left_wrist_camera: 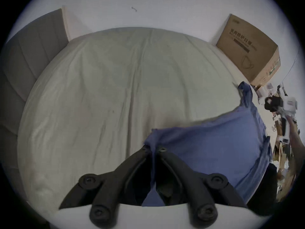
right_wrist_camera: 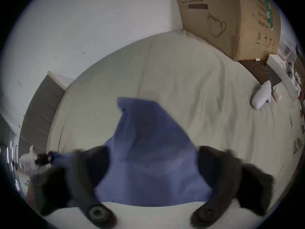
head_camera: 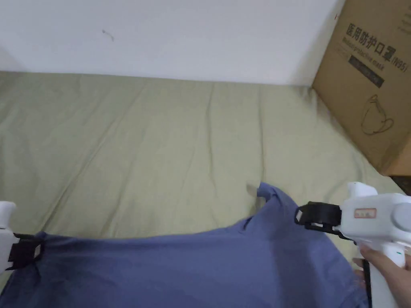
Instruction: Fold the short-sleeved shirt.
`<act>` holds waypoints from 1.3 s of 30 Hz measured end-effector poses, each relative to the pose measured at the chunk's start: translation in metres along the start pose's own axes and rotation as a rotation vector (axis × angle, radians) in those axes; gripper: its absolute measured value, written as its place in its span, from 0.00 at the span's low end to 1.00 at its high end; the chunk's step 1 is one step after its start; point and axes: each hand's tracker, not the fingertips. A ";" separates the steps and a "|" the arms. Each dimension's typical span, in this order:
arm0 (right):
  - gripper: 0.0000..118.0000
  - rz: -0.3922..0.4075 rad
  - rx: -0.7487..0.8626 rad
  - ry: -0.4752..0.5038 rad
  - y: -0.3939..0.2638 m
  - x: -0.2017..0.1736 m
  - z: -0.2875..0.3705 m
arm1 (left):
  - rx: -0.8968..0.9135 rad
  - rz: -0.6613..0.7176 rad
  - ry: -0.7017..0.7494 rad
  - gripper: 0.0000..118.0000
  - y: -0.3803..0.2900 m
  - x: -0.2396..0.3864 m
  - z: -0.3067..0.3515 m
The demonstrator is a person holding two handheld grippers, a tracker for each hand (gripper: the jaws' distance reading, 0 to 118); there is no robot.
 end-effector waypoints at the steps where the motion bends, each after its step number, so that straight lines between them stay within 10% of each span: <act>1: 0.97 -0.014 -0.016 0.001 0.010 0.004 -0.015 | 0.008 0.009 -0.003 0.02 -0.002 -0.001 0.005; 9: 0.95 0.123 -0.194 -0.155 0.042 0.013 -0.105 | 0.028 0.078 -0.017 0.02 0.000 0.005 0.022; 12: 0.68 0.187 -0.169 -0.199 0.029 -0.002 -0.091 | 0.015 0.084 -0.009 0.02 0.000 0.006 0.018; 15: 0.00 0.209 -0.111 -0.118 0.023 0.000 -0.072 | 0.006 0.085 -0.004 0.02 -0.002 0.006 0.014; 21: 0.00 0.228 -0.004 -0.023 0.008 0.003 -0.016 | 0.063 0.145 -0.021 0.02 -0.004 0.007 0.032; 29: 0.00 0.045 0.076 0.073 -0.033 0.043 0.110 | 0.126 0.180 -0.098 0.02 -0.019 0.007 0.089; 39: 0.00 0.025 -0.091 0.047 -0.150 0.081 0.179 | -0.007 0.143 -0.124 0.03 -0.109 0.016 0.126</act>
